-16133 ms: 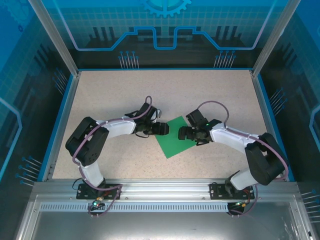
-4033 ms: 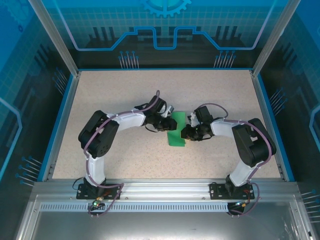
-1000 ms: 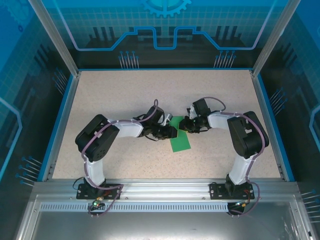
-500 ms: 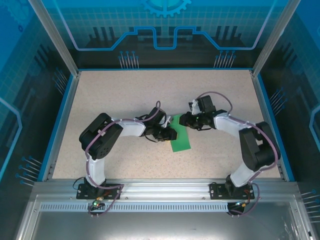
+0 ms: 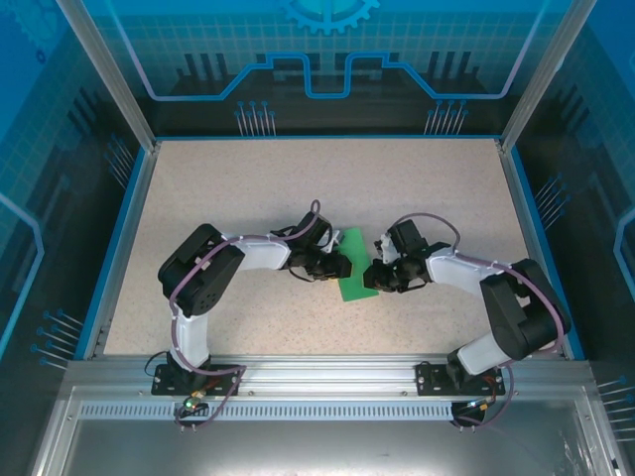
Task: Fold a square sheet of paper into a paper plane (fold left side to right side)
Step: Hold the square sheet of paper at the center of the table.
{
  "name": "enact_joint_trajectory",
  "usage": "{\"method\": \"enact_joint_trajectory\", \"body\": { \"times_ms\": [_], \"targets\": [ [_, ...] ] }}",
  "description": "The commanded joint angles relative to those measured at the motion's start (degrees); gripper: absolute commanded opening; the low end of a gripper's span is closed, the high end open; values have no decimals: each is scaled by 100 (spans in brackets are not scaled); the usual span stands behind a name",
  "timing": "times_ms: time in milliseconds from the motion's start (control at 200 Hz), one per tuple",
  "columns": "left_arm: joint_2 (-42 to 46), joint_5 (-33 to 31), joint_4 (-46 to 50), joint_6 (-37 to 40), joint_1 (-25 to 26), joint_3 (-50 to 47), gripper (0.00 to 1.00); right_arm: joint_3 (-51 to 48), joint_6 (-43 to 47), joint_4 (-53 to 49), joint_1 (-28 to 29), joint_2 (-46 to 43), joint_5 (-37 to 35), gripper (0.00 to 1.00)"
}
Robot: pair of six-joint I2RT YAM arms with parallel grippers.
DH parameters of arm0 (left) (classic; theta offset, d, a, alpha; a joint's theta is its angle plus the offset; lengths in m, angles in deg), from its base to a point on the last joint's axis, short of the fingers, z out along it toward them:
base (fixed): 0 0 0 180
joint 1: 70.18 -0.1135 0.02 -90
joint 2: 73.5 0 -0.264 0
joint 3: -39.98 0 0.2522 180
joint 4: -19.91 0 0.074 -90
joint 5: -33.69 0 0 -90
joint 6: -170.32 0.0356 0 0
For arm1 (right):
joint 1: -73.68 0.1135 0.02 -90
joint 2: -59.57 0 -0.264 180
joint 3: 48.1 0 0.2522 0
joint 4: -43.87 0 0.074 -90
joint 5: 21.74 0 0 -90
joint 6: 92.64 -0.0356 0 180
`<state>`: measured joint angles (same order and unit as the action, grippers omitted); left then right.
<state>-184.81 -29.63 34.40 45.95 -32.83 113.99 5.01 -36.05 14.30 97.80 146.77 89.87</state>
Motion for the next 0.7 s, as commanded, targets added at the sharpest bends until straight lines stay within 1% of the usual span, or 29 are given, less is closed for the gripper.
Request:
{"method": "enact_joint_trajectory", "body": {
  "times_ms": [0,90,165,240,335,445,695],
  "targets": [
    [-106,-151,394,131,55,151,30,-41,60,-186,45,208,-272,16],
    [-2,-140,421,140,20,223,33,-91,101,-270,49,308,-409,16],
    [62,-123,455,166,-37,317,37,-121,138,-334,49,383,-483,16],
    [70,-126,528,239,-83,466,38,-172,133,-333,49,421,-518,16],
    [-23,-171,688,362,-124,674,38,-204,114,-334,51,421,-567,15],
    [-198,-229,739,456,-195,816,35,-171,148,-417,42,412,-626,15],
    [-409,-369,665,570,-313,789,34,-134,194,-554,39,402,-772,15]
  ]
}}
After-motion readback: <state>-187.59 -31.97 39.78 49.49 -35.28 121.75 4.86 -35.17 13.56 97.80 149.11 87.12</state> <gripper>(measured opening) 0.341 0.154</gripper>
